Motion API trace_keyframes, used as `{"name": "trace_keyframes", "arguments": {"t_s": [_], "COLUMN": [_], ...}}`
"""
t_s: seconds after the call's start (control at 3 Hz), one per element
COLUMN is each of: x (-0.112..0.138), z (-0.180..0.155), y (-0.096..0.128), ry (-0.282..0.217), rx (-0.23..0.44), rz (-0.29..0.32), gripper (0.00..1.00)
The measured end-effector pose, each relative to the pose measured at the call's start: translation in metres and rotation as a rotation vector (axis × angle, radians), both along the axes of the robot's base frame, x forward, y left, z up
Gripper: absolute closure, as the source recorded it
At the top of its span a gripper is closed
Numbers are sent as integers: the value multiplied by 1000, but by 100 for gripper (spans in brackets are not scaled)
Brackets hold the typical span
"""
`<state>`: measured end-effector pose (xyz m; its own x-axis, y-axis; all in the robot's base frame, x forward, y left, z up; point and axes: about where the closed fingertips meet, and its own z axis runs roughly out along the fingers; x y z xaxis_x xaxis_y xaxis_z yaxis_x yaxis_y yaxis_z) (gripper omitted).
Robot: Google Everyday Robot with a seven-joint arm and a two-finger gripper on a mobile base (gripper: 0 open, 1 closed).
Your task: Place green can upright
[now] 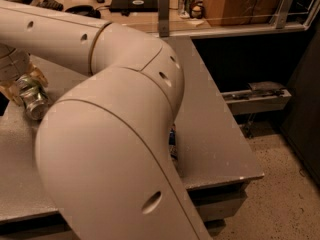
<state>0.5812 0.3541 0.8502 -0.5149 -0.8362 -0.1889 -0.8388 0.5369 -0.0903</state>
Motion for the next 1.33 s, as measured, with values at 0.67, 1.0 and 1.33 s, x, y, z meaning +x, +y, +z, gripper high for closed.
{"name": "trace_keyframes", "arguments": {"t_s": [0.67,1.0,1.33], "x": [9,3,-34], "z": [57,80,83], "y": [-47,-75,-89], "ry": [-143,-198,-193], "rx": [174,318,479], "rz": [79,168,284], "gripper": [100,100,100]}}
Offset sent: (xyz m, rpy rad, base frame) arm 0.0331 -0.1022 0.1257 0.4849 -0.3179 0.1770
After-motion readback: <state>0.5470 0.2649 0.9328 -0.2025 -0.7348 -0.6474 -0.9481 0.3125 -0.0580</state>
